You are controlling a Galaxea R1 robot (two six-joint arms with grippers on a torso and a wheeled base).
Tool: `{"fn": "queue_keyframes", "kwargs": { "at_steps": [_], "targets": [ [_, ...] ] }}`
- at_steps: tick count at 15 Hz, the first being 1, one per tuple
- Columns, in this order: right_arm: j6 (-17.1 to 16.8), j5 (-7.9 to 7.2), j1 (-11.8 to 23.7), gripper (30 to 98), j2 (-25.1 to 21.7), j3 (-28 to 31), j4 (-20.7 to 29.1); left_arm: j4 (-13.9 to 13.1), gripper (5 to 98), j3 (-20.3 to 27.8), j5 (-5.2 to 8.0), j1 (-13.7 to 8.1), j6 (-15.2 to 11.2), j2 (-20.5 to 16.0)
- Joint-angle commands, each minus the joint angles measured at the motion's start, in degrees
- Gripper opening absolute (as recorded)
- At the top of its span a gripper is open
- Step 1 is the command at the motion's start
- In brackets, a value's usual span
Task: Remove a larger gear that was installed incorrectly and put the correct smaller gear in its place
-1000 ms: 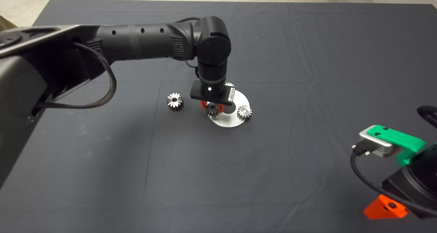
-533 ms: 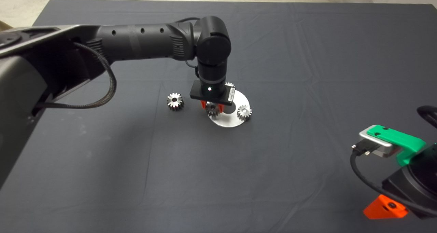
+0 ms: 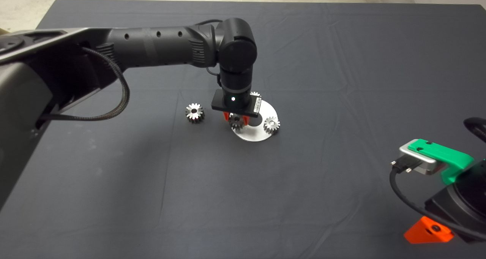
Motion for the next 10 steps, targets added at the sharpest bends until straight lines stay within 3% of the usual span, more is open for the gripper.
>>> {"fn": "queue_keyframes", "kwargs": {
  "at_steps": [1,10],
  "targets": [
    [-0.2,-4.79,1.1,96.8,-0.2,0.2,-1.5,0.4,34.7,0.3,0.21,-0.9,0.0,0.2],
    [-0.2,-4.79,1.1,96.8,-0.2,0.2,-1.5,0.9,34.7,0.2,0.21,-0.1,0.2,0.2]
  ]
}}
